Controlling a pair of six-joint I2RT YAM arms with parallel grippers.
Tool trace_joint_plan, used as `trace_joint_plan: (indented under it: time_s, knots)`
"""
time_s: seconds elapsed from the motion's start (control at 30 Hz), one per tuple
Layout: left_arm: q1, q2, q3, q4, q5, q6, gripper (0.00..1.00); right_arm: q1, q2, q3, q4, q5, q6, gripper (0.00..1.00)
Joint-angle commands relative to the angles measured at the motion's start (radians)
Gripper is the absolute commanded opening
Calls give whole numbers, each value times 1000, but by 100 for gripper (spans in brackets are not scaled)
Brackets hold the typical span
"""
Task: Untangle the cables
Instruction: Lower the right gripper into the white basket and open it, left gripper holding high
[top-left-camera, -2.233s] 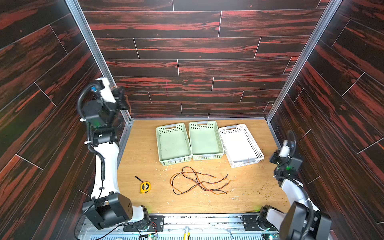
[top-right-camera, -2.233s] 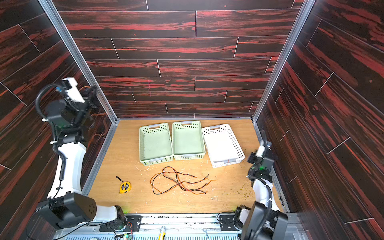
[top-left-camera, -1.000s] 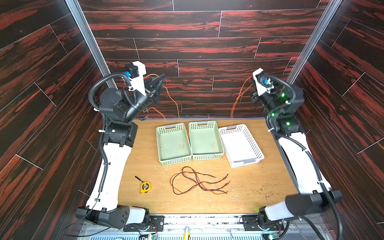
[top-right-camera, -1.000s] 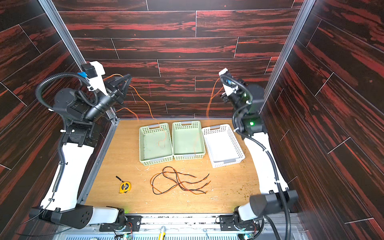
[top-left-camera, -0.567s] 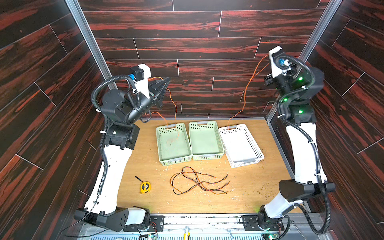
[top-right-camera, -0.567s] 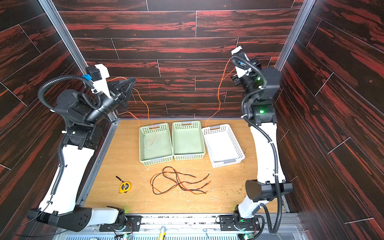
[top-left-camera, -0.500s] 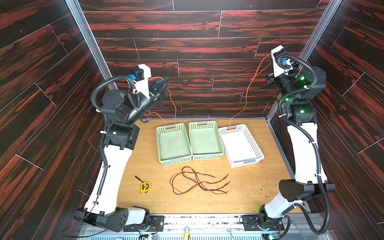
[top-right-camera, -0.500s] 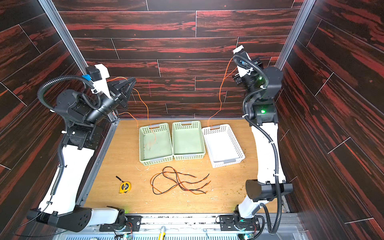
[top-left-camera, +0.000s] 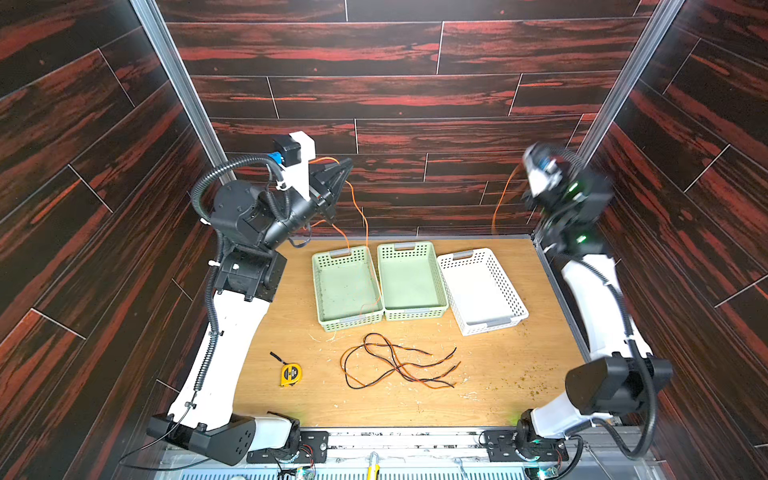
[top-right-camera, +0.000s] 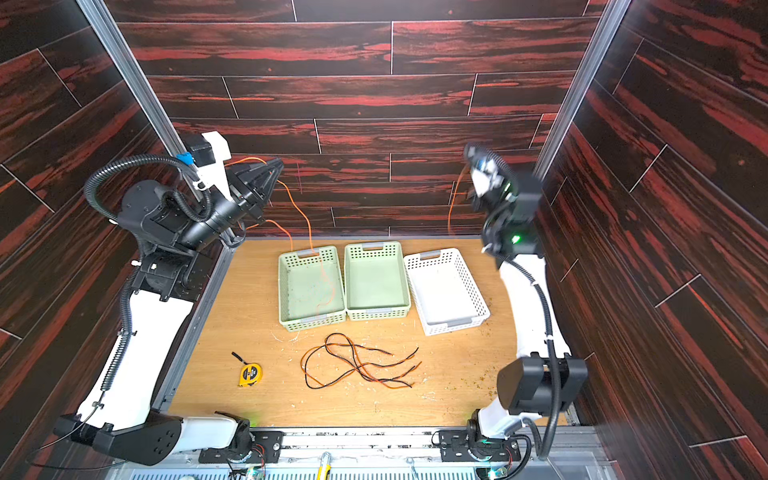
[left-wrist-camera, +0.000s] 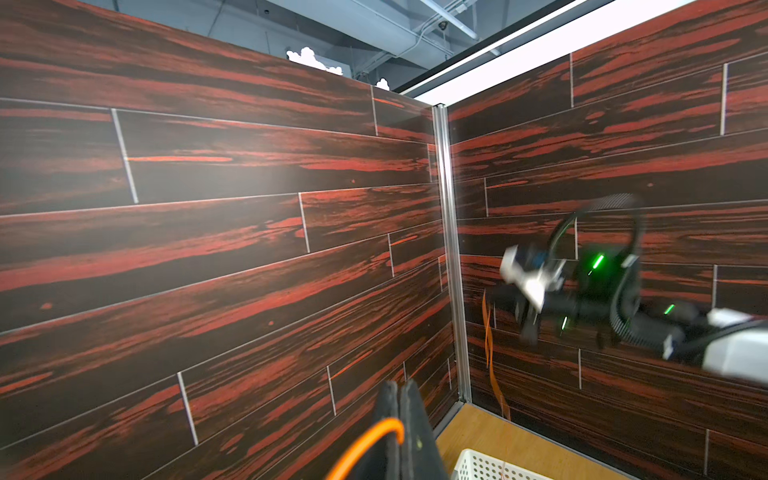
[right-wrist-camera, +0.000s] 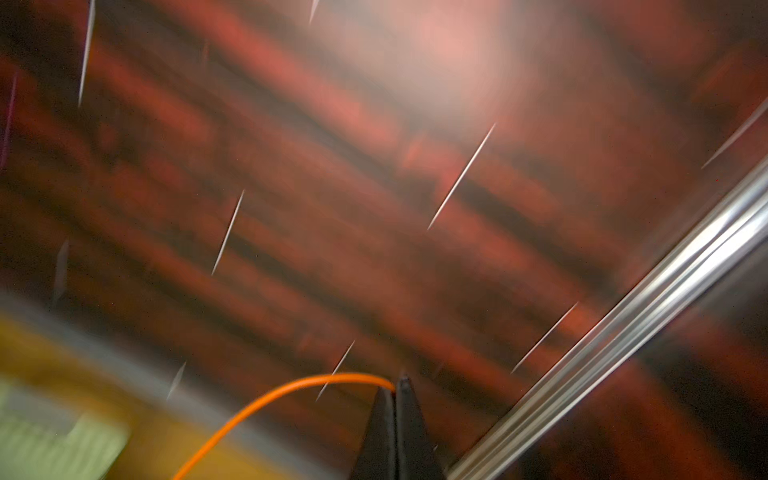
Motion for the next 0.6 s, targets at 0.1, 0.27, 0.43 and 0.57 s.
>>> trace_joint_plan:
  time_s: [0.1,0.27,0.43,0.57]
  knots:
    - [-42,-15,29,-26,-1,49,0,0,-97,-325,162,-51,108,0]
    - [-68,-6,40,-59,-2,65,0,2,-118,-495,203,-33,168,0]
    - [-103,-12,23,-68,-7,77,0,3,-83,-554,201,-1,174,0]
    - [-128,-24,4,-72,-18,83,0,4,-82,-597,198,-3,208,0]
